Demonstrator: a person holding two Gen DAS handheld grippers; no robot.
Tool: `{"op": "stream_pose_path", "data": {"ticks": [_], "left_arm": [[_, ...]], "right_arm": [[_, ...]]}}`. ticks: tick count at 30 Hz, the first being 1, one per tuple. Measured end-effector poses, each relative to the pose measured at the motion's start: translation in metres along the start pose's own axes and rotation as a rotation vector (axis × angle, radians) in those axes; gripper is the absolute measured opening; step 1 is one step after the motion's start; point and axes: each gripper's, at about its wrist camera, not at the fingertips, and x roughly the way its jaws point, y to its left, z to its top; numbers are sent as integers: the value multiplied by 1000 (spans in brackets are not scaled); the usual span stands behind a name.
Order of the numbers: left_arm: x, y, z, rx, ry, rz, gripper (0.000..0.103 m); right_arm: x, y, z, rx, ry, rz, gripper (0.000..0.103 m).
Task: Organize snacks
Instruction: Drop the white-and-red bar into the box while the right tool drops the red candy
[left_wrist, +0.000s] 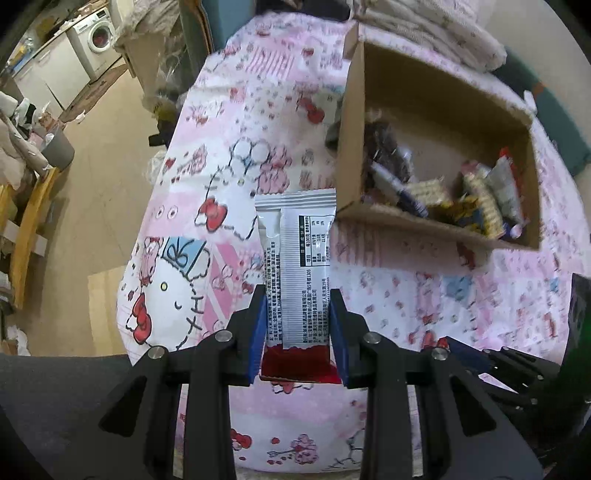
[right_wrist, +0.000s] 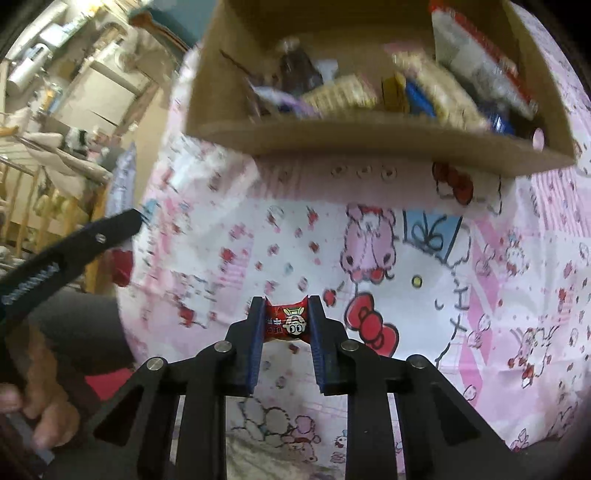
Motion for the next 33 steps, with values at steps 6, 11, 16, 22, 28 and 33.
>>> {"op": "stream_pose_path", "data": {"ticks": [6,11,16,22,28,33], "left_arm": [[-34,-23,27,72,-103,-32,27],[-36,-38,51,109,-127,-36,27],[-26,-45,70,128,-121,-17,27],[-13,-57,85,138,-112,-37,28],[4,-74,91,187,-151,-73,27],[17,-83,93,211,-152,-85,27]], "right_arm": [[-51,-7,28,20,-162,47,24],[-87,-29,61,72,-294,78,24],[-101,-49,86,82,-338,88,24],[-97,-61,99,101,-363,122,24],[-77,-70,100,112,-341,136,24],[-66,-64,105,78,-327,141,24]]}}
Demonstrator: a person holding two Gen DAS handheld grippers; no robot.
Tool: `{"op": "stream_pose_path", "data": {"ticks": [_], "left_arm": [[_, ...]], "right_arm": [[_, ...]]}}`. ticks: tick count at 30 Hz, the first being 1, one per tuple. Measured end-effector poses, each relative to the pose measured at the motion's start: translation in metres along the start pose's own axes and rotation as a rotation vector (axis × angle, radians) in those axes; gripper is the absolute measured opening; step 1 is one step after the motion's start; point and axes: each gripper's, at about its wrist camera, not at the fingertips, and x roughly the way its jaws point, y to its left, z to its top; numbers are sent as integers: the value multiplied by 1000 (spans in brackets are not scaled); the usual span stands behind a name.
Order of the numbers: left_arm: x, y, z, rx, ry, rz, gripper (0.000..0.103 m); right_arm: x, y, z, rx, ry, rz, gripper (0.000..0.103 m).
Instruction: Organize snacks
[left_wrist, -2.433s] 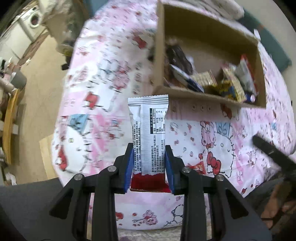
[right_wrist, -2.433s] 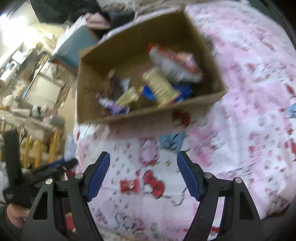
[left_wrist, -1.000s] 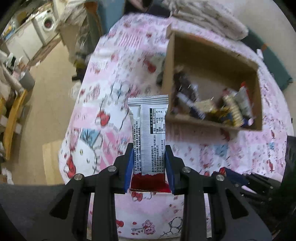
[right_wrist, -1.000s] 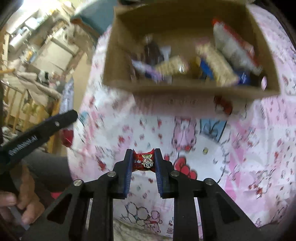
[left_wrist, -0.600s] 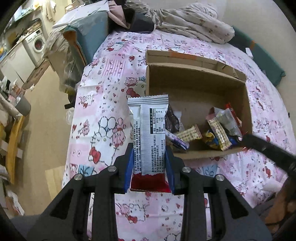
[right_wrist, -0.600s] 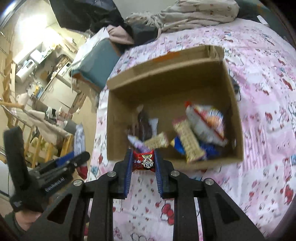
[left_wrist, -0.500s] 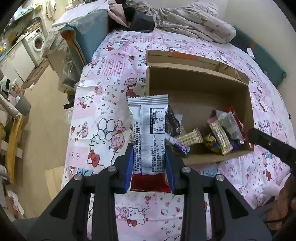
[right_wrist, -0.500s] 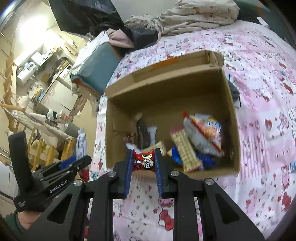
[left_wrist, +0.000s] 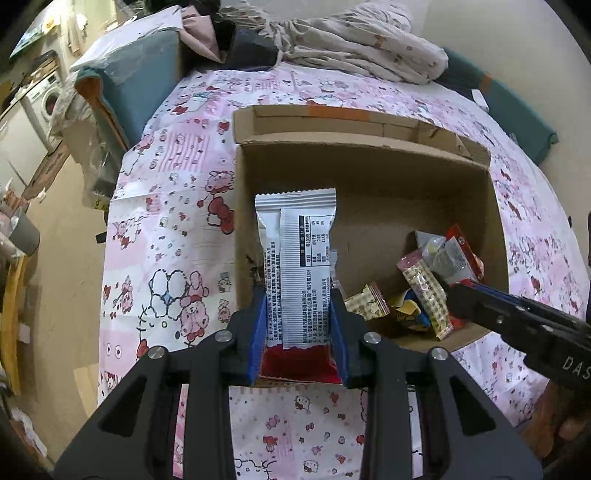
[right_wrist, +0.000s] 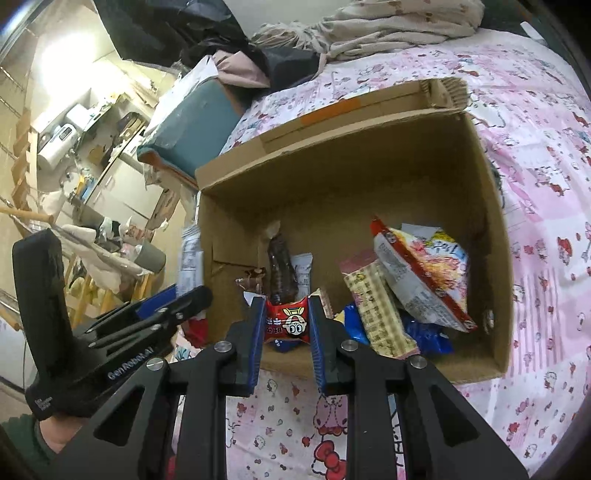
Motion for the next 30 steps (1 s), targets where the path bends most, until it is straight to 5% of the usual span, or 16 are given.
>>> {"op": "stream_pose_path", "data": {"ticks": [9,10,13,14,18,23,30], "left_arm": [[7,2,0,-5,-1,-13,28],[5,2,-1,-6,-9,-13,28],[-2,1,-1,3,-49,-7,32],[-3,1,-1,8,-55,-8,39],[-17,-1,-1,15,-112,21,79],[-44,6,-4,-12,-184,20,81],[-97,15,-21,-26,-293,36,81]], "right_arm": [[4,-4,3,35,-5,36,30],[1,-6,4,49,-21,47,34],[-9,-8,6,60,-69,41,70],[-13,-8,7,63,-87,43,79],[-29,-11,8,66,-153,26,87],[-68,-1,0,10,-323,-142,103],[-109,16,-28,-43,-386,-240,103]]}}
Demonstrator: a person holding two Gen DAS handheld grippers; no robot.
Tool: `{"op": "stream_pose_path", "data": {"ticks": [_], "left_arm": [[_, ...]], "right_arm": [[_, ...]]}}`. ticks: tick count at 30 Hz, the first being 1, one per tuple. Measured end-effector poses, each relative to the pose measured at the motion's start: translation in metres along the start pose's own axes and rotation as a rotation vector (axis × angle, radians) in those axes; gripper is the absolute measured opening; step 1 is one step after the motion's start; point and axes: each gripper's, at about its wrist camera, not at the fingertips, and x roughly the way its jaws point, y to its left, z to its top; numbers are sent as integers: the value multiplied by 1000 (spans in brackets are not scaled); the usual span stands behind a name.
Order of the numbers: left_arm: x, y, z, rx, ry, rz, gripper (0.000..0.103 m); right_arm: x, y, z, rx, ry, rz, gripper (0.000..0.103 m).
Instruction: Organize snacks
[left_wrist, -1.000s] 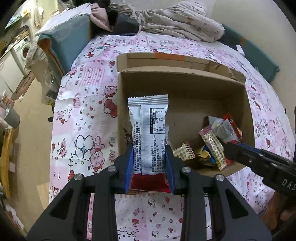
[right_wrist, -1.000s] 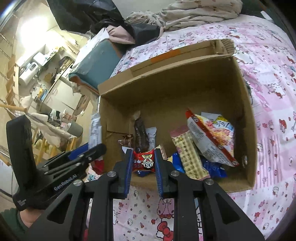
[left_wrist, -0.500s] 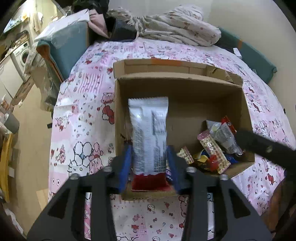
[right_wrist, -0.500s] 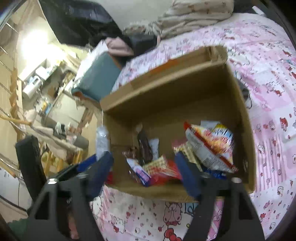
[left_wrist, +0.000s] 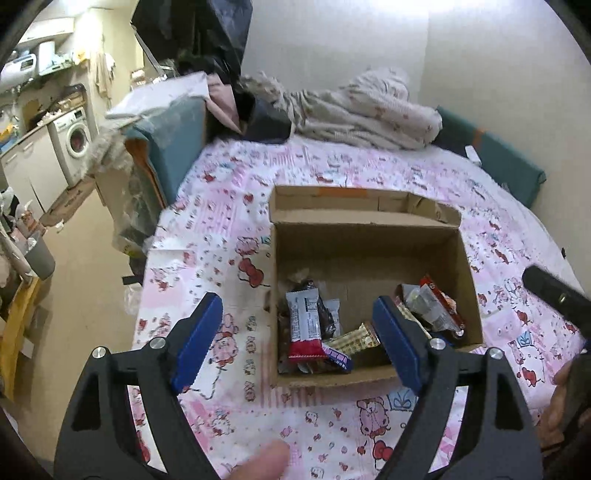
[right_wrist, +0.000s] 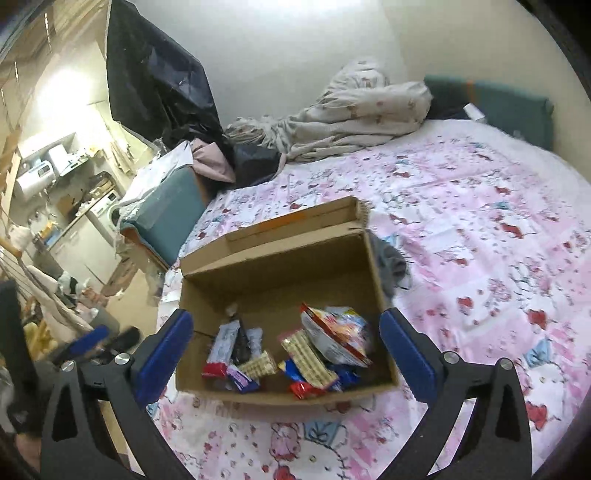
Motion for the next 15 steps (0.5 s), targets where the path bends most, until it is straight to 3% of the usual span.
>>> {"op": "stream_pose_path", "data": {"ticks": [2,5,10,15], "left_arm": [[-15,4,-8,5,-17,13,83],[-32,11,-23,0,-16,25,95],[-52,18,-48,-21,-16,32,103],[-62,16,-65,-15,-47,29,103]], "right_arm": [[-8,-2,-9,5,6,-19,103],[-22,-5,-22,12,12,-37,103],[-46,14,-51,-101,-13,-112,103],[-48,24,-73,-132,7,-125,103]]}}
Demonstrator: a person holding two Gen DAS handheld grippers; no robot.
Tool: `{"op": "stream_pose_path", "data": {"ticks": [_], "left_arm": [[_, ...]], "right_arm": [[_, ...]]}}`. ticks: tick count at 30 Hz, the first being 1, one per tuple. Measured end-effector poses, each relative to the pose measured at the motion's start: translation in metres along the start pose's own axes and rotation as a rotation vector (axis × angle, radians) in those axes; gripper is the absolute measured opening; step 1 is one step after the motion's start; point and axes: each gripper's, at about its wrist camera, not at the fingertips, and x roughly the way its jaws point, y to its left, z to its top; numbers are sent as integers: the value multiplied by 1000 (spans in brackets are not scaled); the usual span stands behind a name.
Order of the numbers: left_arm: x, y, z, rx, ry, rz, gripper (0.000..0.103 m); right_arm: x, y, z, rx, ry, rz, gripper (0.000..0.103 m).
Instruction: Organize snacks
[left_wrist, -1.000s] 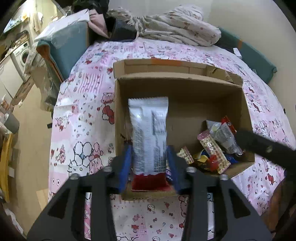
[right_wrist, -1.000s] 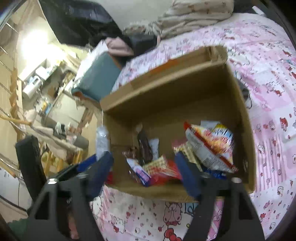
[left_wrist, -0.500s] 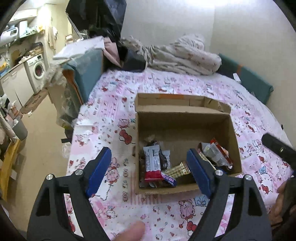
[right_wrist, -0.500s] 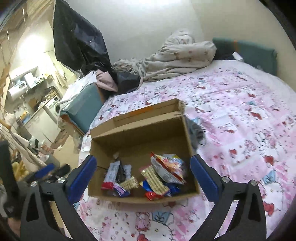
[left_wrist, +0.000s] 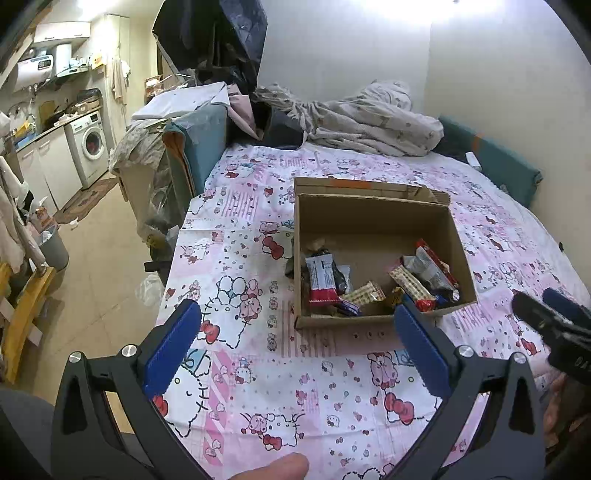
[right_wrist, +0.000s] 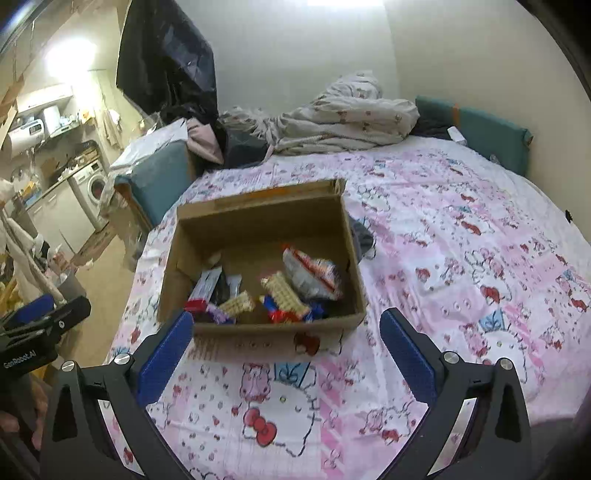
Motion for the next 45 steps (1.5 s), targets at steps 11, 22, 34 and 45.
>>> {"op": "stream_pose_path", "data": {"ticks": [11,22,34,45], "left_arm": [[21,0,-14,7,75,-1,103],[22,-3,-17,23,74,-3,103],[24,0,-17,0,88,-22,103],[23,-2,-17,11,86,-26,103]], "right_arm": [[22,21,-14,-58,46,-34,103],[21,15,-13,-36,38,-48,103],[21,13,-11,-23,35,-49,103],[22,9,-11,-5,41,-55,103]]}}
